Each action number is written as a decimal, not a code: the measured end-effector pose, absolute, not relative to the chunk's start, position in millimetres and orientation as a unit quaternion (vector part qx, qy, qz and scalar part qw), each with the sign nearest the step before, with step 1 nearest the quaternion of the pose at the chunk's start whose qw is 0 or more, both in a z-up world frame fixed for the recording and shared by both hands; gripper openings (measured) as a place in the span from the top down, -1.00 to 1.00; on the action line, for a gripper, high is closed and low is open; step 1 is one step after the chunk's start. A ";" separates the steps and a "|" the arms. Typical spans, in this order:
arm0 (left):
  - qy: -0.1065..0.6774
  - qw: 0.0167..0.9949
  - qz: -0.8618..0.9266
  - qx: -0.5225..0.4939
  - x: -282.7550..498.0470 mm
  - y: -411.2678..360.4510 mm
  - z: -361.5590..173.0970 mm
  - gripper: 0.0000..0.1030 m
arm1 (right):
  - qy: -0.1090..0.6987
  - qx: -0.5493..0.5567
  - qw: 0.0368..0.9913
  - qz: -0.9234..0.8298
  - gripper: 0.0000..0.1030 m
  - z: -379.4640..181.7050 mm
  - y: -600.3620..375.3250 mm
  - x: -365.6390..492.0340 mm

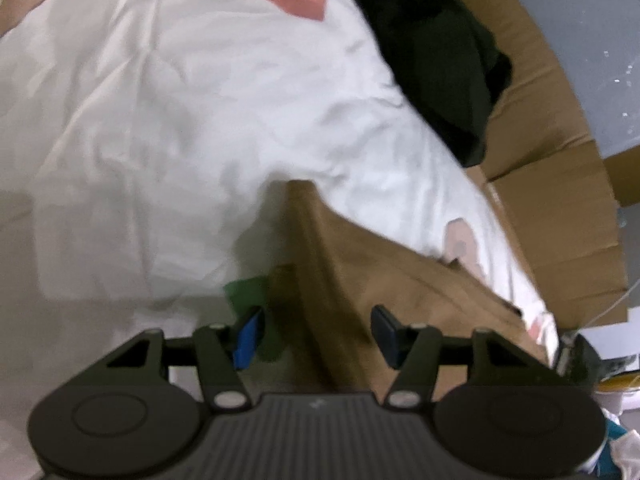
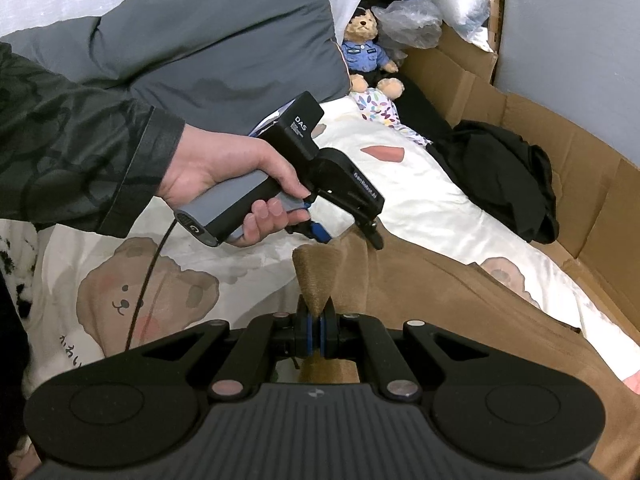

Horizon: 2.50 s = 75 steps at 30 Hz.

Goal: Fold clothes
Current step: 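Close the left gripper on the shirt edge beside the right gripper, then lift the held edge with both grippers and fold it over the shirt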

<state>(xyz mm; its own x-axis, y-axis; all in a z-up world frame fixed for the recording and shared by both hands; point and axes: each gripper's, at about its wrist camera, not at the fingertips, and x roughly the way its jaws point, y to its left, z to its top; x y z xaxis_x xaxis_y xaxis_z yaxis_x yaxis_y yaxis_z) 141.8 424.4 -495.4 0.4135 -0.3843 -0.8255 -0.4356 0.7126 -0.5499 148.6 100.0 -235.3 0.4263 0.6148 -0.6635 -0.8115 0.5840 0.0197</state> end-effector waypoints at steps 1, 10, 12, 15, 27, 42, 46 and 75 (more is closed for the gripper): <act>0.543 0.748 0.019 -0.380 140.6 426.0 -496.1 -0.23 | 0.320 -0.153 0.831 0.429 0.94 -234.9 99.5 149.2; 0.520 0.729 0.018 -0.446 133.4 432.0 -517.8 -0.28 | 0.322 -0.153 0.827 0.434 0.94 -234.1 104.6 149.9; 0.517 0.732 0.017 -0.442 132.8 431.5 -518.1 -0.27 | 0.322 -0.152 0.827 0.434 0.94 -233.5 104.6 150.0; 0.514 0.738 0.016 -0.437 131.9 430.8 -518.4 -0.14 | 0.323 -0.151 0.828 0.434 0.94 -233.0 104.1 150.0; 0.496 0.767 -0.004 -0.408 137.9 425.8 -498.1 0.75 | 0.327 -0.143 0.828 0.432 0.94 -228.7 94.4 153.0; 0.470 0.811 -0.021 -0.347 162.0 378.0 -427.3 0.77 | 0.345 -0.104 0.837 0.412 0.95 -203.4 40.1 157.9; 0.472 0.820 -0.028 -0.324 174.8 359.1 -406.8 0.77 | 0.343 -0.093 0.840 0.409 0.95 -199.8 25.4 153.7; 0.513 0.823 -0.121 -0.211 258.0 152.9 -360.5 0.77 | 0.365 -0.036 0.867 0.337 0.94 -213.6 -96.3 127.2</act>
<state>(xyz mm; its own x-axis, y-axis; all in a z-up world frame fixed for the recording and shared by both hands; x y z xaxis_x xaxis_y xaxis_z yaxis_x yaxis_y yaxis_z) 258.0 152.9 -360.5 0.4447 -0.4153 -0.7936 -0.0182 0.8816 -0.4716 127.2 -96.3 -213.6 0.5061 0.5575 -0.6581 -0.6107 0.7704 0.1831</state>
